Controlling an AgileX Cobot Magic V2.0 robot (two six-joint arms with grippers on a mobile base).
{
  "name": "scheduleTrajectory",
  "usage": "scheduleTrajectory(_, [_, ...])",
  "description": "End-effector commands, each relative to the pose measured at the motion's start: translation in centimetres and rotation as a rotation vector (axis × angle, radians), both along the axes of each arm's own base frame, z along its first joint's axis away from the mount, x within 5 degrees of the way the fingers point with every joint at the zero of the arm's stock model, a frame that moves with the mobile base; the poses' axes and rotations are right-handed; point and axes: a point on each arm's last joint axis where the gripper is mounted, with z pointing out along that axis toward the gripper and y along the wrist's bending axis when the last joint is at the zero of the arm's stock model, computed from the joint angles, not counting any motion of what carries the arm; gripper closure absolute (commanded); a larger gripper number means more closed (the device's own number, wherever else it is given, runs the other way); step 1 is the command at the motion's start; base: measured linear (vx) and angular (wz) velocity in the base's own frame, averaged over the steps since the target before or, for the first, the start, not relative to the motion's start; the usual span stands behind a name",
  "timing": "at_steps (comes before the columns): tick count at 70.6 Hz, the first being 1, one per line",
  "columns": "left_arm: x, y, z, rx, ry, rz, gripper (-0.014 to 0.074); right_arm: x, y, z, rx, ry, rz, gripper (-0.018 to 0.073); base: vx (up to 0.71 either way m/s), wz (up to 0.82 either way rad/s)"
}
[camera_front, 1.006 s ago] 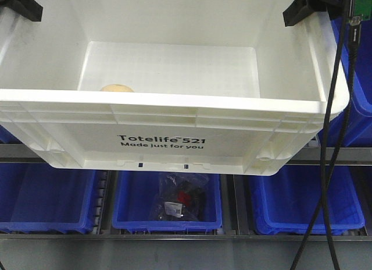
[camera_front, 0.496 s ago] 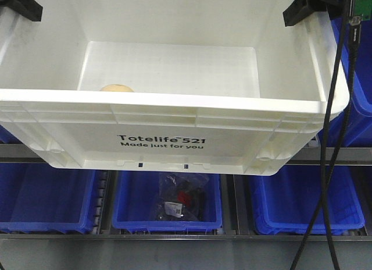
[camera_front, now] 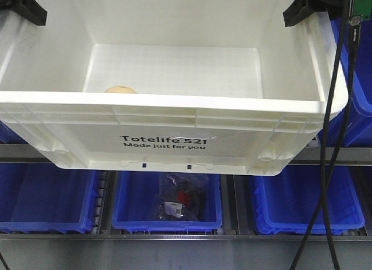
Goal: Place moving items into box and shelve
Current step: 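Push the held tote forward onto the roller track with both grippers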
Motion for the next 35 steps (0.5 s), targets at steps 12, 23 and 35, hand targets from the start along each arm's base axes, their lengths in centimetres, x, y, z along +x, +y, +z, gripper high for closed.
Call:
scheduleTrajectory(12, [0.3, -0.3, 1.8, -0.04, -0.123, -0.001, 0.0613, -0.8, 0.9, 1.9, 0.107, -0.057, 0.073, 0.0571, 0.0, 0.0])
scheduleTrajectory(23, [0.7, -0.4, 1.4, -0.037, -0.111, -0.002, 0.0613, -0.1, 1.3, 1.2, 0.12, -0.03, 0.078, 0.0571, 0.0, 0.0])
scheduleTrajectory(35, [1.4, -0.5, 1.0, -0.034, -0.12, -0.005, 0.0613, 0.6, 1.5, 0.5, 0.117, -0.009, 0.077, 0.0571, 0.0, 0.0])
